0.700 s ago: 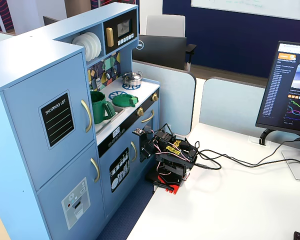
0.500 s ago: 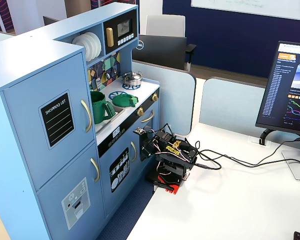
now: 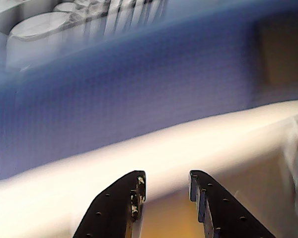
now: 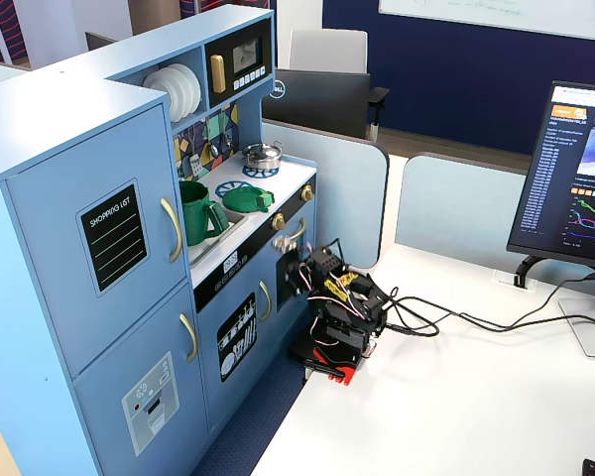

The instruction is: Pick up the lid from the counter and put it on the green recipient

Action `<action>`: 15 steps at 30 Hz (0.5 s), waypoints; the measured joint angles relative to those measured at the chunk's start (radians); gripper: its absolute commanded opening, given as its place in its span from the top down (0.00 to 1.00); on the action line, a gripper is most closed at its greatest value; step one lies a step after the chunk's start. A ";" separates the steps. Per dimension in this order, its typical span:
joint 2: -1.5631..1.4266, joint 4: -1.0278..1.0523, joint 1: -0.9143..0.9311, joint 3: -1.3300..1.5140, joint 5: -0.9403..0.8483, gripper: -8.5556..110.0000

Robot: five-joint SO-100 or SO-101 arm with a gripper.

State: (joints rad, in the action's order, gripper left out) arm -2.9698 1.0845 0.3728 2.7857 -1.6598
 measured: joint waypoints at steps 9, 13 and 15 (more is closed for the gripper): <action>0.230 -0.718 0.321 -0.238 0.006 0.53; 0.276 -0.954 0.314 -0.238 0.006 0.52; 0.304 -1.008 0.313 -0.238 0.012 0.53</action>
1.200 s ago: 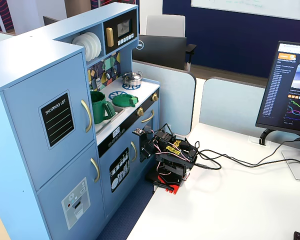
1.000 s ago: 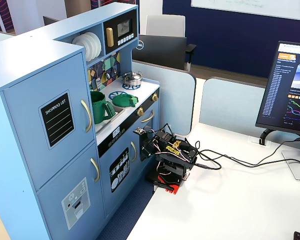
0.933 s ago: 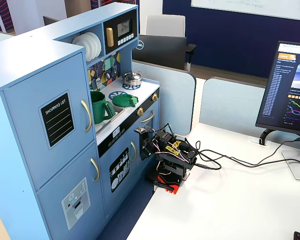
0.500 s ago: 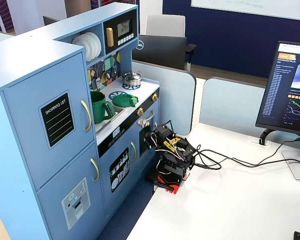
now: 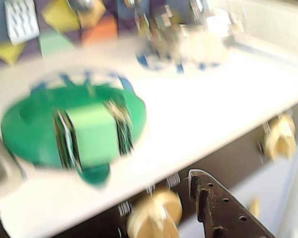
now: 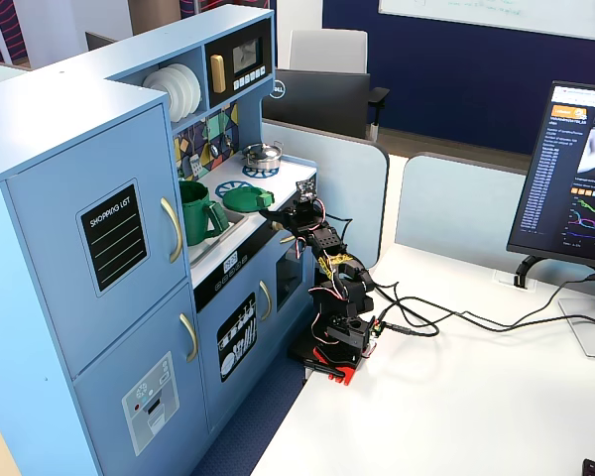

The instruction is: Pick up the lid from the counter and put it on the green recipient

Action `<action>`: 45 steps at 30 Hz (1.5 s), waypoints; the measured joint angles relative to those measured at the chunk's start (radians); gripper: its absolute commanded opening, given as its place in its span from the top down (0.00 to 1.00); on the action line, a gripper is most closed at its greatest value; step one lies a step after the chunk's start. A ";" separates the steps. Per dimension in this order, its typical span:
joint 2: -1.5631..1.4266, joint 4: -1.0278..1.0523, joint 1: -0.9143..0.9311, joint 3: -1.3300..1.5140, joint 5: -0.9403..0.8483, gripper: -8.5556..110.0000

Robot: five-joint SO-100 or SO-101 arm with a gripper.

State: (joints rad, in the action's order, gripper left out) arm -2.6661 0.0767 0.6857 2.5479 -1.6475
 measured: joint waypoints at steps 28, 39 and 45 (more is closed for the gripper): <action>0.606 -0.181 -0.069 -0.374 0.000 0.57; 0.732 -0.245 -0.123 -0.459 -0.015 0.93; 0.736 -0.247 -0.143 -0.505 -0.015 0.93</action>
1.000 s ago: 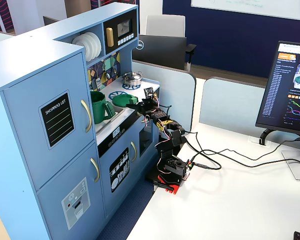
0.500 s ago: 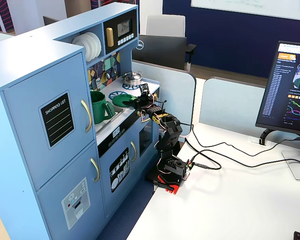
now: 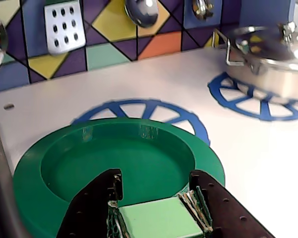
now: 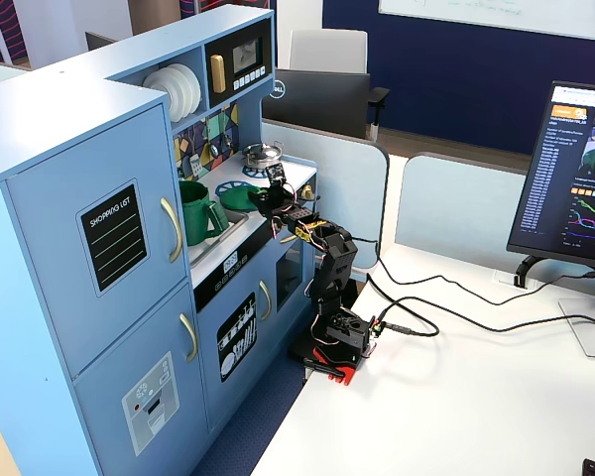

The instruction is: Pick up the lid from the counter and put it on the green recipient

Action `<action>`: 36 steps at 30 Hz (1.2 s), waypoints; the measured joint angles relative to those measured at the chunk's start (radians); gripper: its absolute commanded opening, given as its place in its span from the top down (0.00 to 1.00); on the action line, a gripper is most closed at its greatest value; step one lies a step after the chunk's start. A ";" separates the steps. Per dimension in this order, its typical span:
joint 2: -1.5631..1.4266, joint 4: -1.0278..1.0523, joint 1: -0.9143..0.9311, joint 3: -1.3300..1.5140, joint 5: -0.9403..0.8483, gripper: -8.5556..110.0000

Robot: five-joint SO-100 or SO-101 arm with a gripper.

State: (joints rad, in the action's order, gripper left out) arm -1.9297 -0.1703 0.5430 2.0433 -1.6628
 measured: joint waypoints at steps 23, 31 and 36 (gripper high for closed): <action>-0.163 0.644 -0.310 -0.655 0.021 0.93; -0.121 0.696 -0.411 -0.710 0.003 0.93; -0.046 0.696 -0.463 -0.719 -0.021 0.93</action>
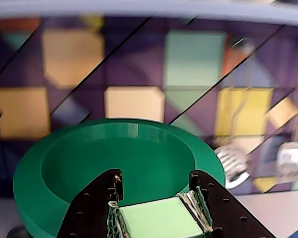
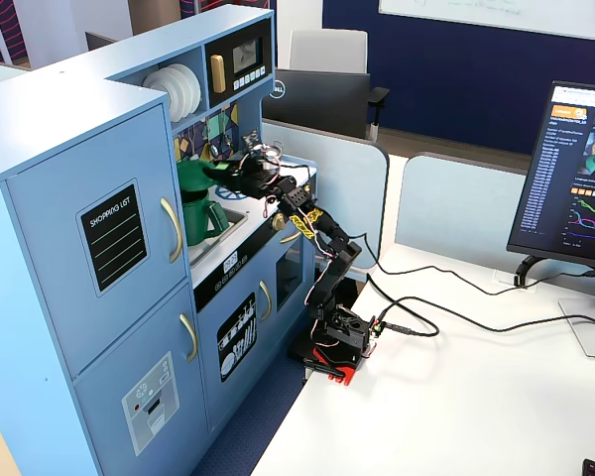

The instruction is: Pick up the lid from the counter and put it on the green recipient

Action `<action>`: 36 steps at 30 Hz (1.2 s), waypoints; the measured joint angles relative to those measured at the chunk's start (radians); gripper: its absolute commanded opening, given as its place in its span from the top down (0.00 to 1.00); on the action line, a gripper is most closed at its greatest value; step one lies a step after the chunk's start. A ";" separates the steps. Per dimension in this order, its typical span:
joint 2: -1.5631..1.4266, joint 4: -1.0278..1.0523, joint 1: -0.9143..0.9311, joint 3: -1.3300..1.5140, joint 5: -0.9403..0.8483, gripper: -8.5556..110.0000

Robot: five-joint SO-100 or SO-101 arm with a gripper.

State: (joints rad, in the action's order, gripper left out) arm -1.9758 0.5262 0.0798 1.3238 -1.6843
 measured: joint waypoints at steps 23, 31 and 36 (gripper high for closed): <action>0.043 -0.008 -0.018 0.058 0.005 0.92; 0.012 -0.101 -0.018 0.115 0.080 0.60; 0.037 -0.190 -0.020 0.054 0.107 0.59</action>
State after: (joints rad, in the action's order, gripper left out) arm -1.9390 0.3359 0.0598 1.3775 -1.5769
